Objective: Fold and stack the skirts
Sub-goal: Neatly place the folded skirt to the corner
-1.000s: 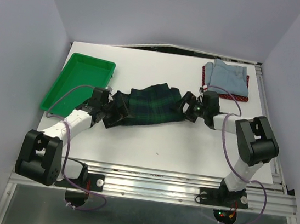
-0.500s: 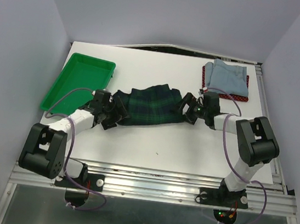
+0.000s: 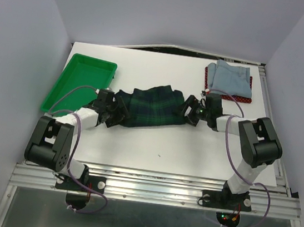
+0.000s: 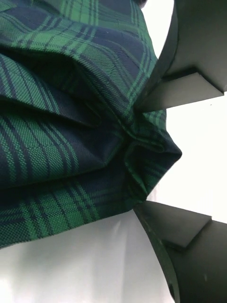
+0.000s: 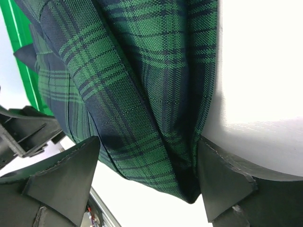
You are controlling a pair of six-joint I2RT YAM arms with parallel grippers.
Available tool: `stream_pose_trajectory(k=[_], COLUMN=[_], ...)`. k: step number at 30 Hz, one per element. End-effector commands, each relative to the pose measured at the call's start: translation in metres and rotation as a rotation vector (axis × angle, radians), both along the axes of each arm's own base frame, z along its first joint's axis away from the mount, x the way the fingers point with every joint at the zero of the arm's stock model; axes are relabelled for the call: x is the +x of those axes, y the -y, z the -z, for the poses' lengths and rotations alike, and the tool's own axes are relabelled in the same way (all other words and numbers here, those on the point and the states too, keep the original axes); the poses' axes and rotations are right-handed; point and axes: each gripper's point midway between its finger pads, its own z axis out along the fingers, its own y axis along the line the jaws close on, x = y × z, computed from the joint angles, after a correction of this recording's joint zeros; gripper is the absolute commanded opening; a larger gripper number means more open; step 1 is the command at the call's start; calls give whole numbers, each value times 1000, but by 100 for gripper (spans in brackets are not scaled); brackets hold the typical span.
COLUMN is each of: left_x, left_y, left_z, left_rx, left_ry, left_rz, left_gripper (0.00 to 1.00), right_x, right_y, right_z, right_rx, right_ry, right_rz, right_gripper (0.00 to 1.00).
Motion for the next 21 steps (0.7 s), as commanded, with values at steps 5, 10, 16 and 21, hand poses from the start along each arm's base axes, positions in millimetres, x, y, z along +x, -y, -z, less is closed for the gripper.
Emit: stream_pose_trajectory(k=[5, 10, 16, 21], left_x=[7, 18, 26, 25], left_y=[3, 6, 4, 1], left_z=[15, 14, 17, 16], left_rx=[-8, -1, 32, 42], left_ry=[2, 16, 8, 17], left_rz=[25, 57, 75, 71], left_gripper=[51, 17, 5, 5], right_x=[-15, 0, 21, 21], right_y=[24, 28, 38, 41], right_z=[56, 63, 72, 66], right_rx=[-167, -201, -302, -336], right_ry=[-85, -22, 11, -2], right_rz=[28, 48, 92, 77], right_gripper=[82, 90, 100, 100])
